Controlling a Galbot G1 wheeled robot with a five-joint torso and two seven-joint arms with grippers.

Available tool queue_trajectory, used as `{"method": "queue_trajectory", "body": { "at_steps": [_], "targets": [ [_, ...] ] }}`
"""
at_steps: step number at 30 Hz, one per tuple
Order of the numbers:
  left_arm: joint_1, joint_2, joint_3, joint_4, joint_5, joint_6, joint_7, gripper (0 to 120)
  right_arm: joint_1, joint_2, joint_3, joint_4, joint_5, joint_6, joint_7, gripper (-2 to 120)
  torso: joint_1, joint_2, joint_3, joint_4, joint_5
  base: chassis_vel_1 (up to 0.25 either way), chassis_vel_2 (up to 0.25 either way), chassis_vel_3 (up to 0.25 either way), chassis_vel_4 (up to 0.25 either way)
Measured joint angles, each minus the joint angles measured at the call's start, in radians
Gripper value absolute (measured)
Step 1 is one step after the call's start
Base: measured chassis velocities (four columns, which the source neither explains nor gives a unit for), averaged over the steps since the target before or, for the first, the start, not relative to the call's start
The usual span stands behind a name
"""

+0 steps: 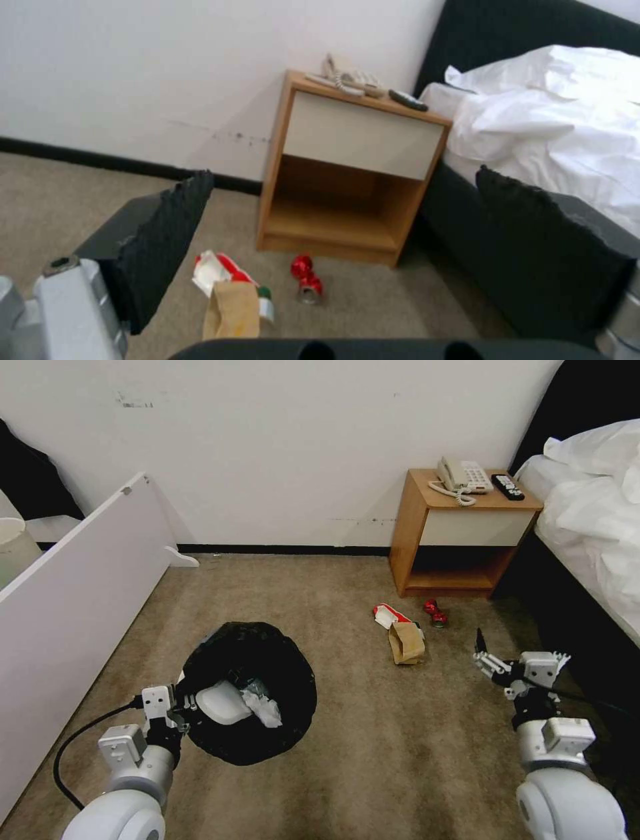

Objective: Pick up the trash bin, then pick up the garbage from the floor and place it into the trash bin.

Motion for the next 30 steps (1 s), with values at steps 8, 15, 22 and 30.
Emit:
{"method": "queue_trajectory", "body": {
  "at_steps": [8, 15, 22, 30],
  "targets": [
    [0.001, -0.022, 0.019, 0.018, 0.03, -0.05, 0.01, 0, -0.02, 0.079, -0.013, -0.024, -0.098, 0.092, -0.03, 100, 0.0, 0.0, 0.0, 0.0, 0.0, 0.0, 0.0, 0.0, 0.0],
    [0.017, -0.052, 0.027, 0.035, 0.094, -0.088, 0.03, 0, -0.015, 0.183, -0.043, -0.055, -0.207, 0.152, -0.051, 100, 0.0, 0.0, 0.0, 0.0001, 0.0, 0.0, 0.0, 0.0, 0.0],
    [0.019, -0.061, 0.045, 0.032, 0.112, -0.099, 0.035, 0, -0.017, 0.237, -0.054, -0.063, -0.269, 0.185, -0.07, 100, 0.0, 0.0, 0.0, 0.0, 0.0, 0.0, 0.0, 0.0, 0.0],
    [0.023, -0.081, 0.056, 0.032, 0.127, -0.111, 0.036, 0, -0.035, 0.255, -0.052, -0.059, -0.296, 0.21, -0.08, 100, 0.0, 0.0, 0.0, 0.0, 0.0001, 0.0, 0.0, 0.0, 0.0]
  ]
}}
